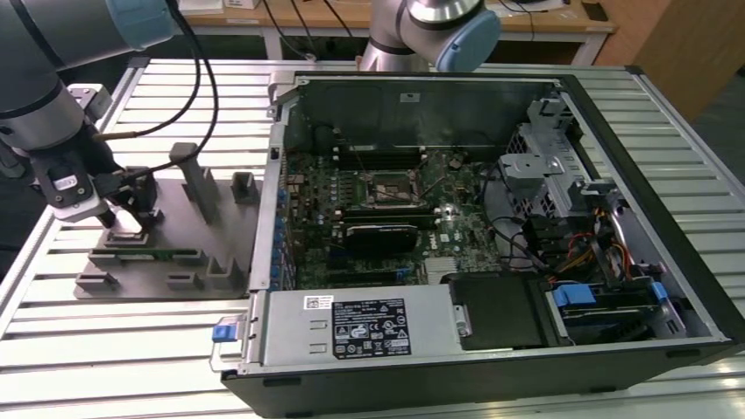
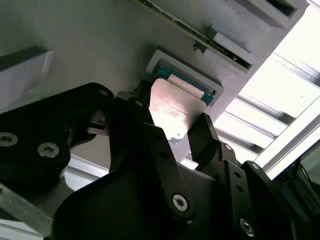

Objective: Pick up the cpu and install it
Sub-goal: 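Pick up the cpu and move it towards the insertion slot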

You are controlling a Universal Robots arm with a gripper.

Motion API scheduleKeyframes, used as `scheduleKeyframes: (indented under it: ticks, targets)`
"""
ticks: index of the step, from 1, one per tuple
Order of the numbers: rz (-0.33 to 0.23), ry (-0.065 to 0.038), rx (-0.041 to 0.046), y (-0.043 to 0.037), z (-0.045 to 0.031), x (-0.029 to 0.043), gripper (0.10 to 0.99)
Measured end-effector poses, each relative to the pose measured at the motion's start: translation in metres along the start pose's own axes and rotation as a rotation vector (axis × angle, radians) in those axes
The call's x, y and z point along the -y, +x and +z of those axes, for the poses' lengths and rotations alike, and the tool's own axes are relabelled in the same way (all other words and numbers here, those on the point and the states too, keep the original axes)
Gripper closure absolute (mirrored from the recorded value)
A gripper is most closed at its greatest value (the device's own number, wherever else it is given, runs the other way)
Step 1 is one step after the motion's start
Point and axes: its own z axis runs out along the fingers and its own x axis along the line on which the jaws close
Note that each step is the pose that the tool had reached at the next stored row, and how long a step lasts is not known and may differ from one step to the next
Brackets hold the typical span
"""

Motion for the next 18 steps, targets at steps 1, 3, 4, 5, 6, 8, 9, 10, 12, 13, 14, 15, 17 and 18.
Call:
scheduleKeyframes:
  ticks: [1,3,4,5,6,8,9,10,12,13,14,15,17,18]
  targets:
    - [0.0,0.0,0.0002,0.0,0.0,0.0,0.545]
    - [0.0,0.0,0.0002,0.0,-0.0001,0.0,0.545]
    - [0.0,0.0,0.0,0.0,-0.0003,0.0,0.545]
    - [0.0,0.0,0.0,0.0,-0.0004,0.0,0.545]
    - [0.0,0.0,0.0001,0.0,-0.0005,0.0,0.545]
    - [0.0,0.0,0.0001,-0.0001,-0.0007,0.0,0.545]
    - [0.0,0.0,-0.0001,0.0,-0.0008,0.0,0.545]
    - [0.0,0.0,0.0001,0.0,-0.0008,0.0,0.545]
    - [0.0,0.0,0.0,0.0,-0.001,0.0,0.545]
    - [0.0,0.0,0.0,0.0,-0.0011,0.0,0.545]
    - [0.0,0.0,-0.0004,0.0,-0.0018,0.0,0.545]
    - [0.0,0.0,-0.0004,0.0,-0.0028,0.0,0.545]
    - [0.0,0.0,-0.0001,-0.0002,-0.0053,-0.0001,0.545]
    - [0.0,0.0,-0.0001,-0.0002,-0.0068,-0.0002,0.545]
